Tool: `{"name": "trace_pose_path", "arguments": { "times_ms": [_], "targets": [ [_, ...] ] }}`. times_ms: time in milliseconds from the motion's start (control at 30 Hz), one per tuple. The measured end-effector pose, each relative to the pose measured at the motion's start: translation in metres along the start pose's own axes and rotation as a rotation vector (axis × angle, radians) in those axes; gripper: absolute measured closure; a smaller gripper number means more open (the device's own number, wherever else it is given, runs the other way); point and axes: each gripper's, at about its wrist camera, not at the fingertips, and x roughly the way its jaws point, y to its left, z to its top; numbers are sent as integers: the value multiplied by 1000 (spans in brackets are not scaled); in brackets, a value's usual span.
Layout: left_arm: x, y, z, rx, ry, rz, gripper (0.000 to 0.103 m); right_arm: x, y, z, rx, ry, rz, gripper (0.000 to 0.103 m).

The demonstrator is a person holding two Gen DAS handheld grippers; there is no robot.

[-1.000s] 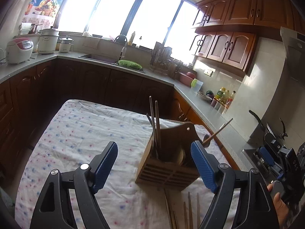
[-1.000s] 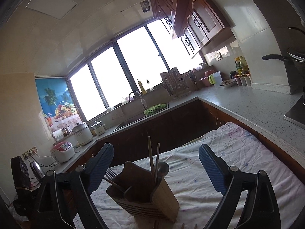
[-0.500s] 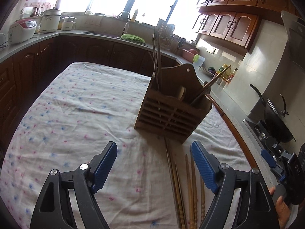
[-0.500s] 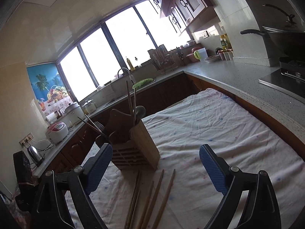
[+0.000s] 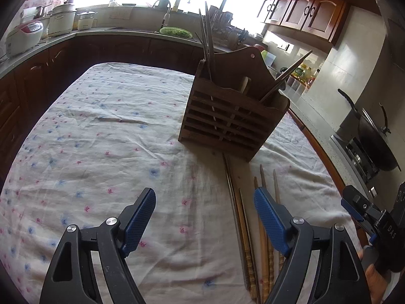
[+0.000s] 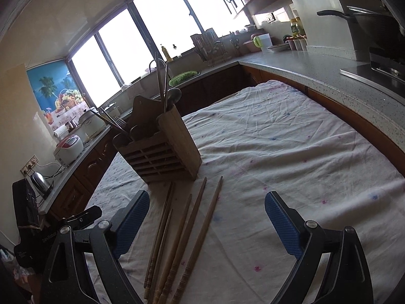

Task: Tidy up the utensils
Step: 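Move both open grippers back down to the chopsticks on the cloth, then grasp a metal rod with the left gripper while the right grasps a chopstick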

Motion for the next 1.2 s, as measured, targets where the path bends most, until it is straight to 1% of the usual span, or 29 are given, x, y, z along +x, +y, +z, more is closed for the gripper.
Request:
{"name": "trace_pose_path", "arguments": {
  "times_ms": [67, 167, 300, 367, 433, 467, 533, 567, 633, 733, 833, 900, 1033, 1067, 1133, 1167, 1200],
  "targets": [
    [9, -5, 2, 20, 22, 6, 23, 4, 0, 0, -2, 14, -6, 9],
    [28, -14, 7, 56, 72, 48, 23, 13, -2, 0, -3, 38, -27, 9],
    [52, -25, 16, 88, 105, 54, 24, 26, -5, 2, -8, 71, -38, 11],
    [66, -31, 22, 110, 120, 60, 25, 31, -7, 4, -9, 84, -46, 15],
    [79, -35, 26, 124, 133, 73, 26, 38, -10, 5, -5, 103, -49, 27],
    [87, -37, 29, 128, 139, 75, 28, 42, -12, 6, 0, 113, -51, 31],
    [101, -38, 34, 134, 153, 83, 35, 49, -16, 6, 10, 135, -54, 50],
    [108, -39, 36, 134, 160, 86, 39, 52, -18, 7, 15, 146, -60, 53],
    [121, -38, 41, 134, 171, 92, 45, 60, -22, 7, 21, 164, -67, 66],
    [141, -36, 47, 127, 192, 102, 50, 71, -24, 7, 24, 193, -73, 77],
    [156, -35, 50, 125, 209, 108, 55, 84, -23, 9, 18, 216, -74, 81],
    [164, -34, 51, 126, 217, 104, 58, 92, -20, 10, 9, 227, -72, 82],
    [174, -40, 52, 148, 209, 108, 59, 111, -11, 10, -25, 262, -81, 82],
    [176, -42, 51, 156, 208, 110, 60, 117, -9, 9, -33, 276, -86, 82],
    [181, -46, 49, 187, 203, 124, 60, 128, -6, 7, -51, 301, -99, 86],
    [183, -49, 48, 202, 204, 135, 63, 132, -5, 6, -57, 309, -102, 86],
    [184, -52, 46, 222, 199, 146, 63, 133, -2, 6, -74, 298, -110, 86]
  ]
}}
